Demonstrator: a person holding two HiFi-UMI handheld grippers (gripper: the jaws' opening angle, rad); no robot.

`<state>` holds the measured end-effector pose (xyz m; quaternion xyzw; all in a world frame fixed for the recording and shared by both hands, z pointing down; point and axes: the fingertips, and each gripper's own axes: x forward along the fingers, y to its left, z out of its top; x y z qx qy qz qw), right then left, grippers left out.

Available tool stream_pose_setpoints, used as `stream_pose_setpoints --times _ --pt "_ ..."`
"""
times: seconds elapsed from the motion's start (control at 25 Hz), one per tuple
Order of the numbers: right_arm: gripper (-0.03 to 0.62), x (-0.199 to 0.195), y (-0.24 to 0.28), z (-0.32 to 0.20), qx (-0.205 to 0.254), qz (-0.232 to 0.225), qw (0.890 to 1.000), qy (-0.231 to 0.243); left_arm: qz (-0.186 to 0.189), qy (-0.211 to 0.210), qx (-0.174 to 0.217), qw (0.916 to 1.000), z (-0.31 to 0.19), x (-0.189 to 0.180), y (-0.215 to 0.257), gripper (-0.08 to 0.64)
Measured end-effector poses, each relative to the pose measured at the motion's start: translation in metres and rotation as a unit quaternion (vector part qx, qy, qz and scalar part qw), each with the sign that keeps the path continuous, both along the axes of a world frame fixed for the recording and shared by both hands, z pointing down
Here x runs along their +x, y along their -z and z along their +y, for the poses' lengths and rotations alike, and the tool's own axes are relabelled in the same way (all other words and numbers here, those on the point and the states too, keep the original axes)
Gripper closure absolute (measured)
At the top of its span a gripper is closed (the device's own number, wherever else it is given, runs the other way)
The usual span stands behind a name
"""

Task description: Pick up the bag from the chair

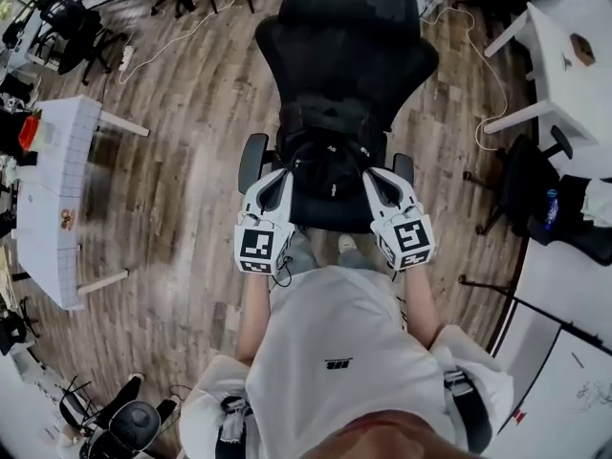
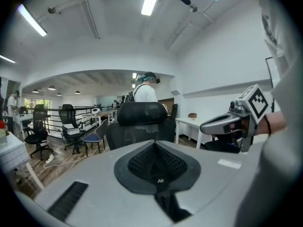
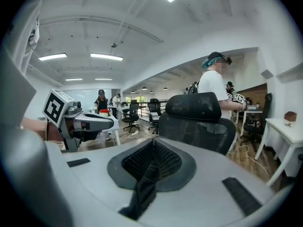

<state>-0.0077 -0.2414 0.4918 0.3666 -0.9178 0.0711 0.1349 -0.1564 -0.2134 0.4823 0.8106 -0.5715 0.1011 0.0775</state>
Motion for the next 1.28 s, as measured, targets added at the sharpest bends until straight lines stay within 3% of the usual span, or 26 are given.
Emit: stream_pose_setpoints --times 0.24,0.68,0.92,1.12,1.28 --pt "0.579 -0.023 -0.014 -0.008 -0.01 0.011 0.996 -0.083 0.001 -0.079 -0.005 0.9969 -0.03 -0.028 -0.017 0.548" --pt "0.568 -0.019 -0.049 -0.021 -0.021 0.042 0.977 -0.209 0.002 -0.154 -0.038 0.9873 -0.071 -0.047 -0.065 0.548" --pt "0.554 -0.01 -0.077 -0.031 -0.041 0.059 0.972 -0.224 -0.011 -0.166 -0.056 0.9844 -0.085 -0.044 -0.092 0.546" --pt "0.54 0.001 -0.098 -0.044 -0.058 0.072 0.971 -0.22 -0.019 -0.154 -0.073 0.9852 -0.097 -0.038 -0.109 0.543" --pt "0.512 0.008 -0.115 -0.055 -0.077 0.072 0.971 -0.216 -0.024 -0.136 -0.091 0.9862 -0.106 -0.036 -0.126 0.5"
